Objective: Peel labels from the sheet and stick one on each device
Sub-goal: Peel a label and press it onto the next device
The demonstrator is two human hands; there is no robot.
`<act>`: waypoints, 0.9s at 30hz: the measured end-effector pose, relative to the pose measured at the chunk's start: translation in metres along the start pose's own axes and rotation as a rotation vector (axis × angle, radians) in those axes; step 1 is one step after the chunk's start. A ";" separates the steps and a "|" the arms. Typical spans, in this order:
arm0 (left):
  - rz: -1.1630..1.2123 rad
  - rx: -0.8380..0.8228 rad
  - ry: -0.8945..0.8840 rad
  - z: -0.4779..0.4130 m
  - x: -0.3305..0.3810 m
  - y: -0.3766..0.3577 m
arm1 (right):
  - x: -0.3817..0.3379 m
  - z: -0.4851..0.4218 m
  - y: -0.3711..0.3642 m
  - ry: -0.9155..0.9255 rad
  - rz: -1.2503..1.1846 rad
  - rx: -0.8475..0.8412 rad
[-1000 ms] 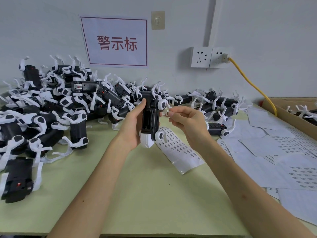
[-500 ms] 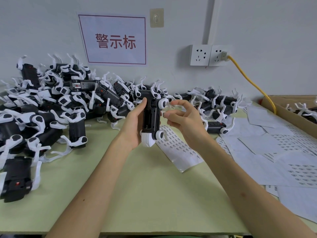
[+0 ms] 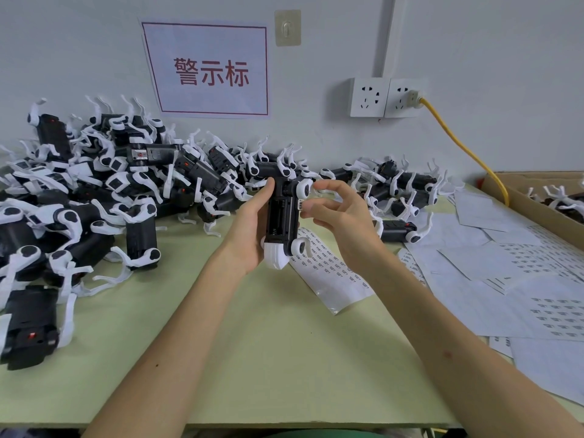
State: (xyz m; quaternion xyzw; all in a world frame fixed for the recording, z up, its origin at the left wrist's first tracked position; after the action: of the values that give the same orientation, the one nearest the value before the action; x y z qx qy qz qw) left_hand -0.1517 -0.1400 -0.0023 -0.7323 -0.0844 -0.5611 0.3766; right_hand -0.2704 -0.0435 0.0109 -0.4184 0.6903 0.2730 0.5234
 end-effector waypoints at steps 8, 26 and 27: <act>-0.041 0.008 -0.006 0.001 0.000 -0.001 | -0.003 0.001 -0.001 0.033 0.006 0.002; -0.070 -0.016 0.000 -0.001 -0.005 -0.003 | 0.001 0.001 0.000 0.039 0.012 0.028; -0.077 -0.012 -0.004 -0.001 -0.005 -0.003 | 0.001 0.001 0.000 0.036 0.012 0.031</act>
State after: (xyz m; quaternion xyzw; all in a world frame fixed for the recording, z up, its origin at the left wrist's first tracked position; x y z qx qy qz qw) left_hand -0.1561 -0.1369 -0.0052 -0.7318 -0.1097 -0.5743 0.3502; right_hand -0.2697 -0.0431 0.0100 -0.4110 0.7062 0.2578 0.5157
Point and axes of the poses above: each hand's wrist, its own z-axis away from the middle knuckle, its own y-axis out of the back of the hand, x = y × z, the point moved 5 cm from there along -z, towards the middle knuckle, and after that the axes turned 5 degrees about z, right-handed, at the moved point
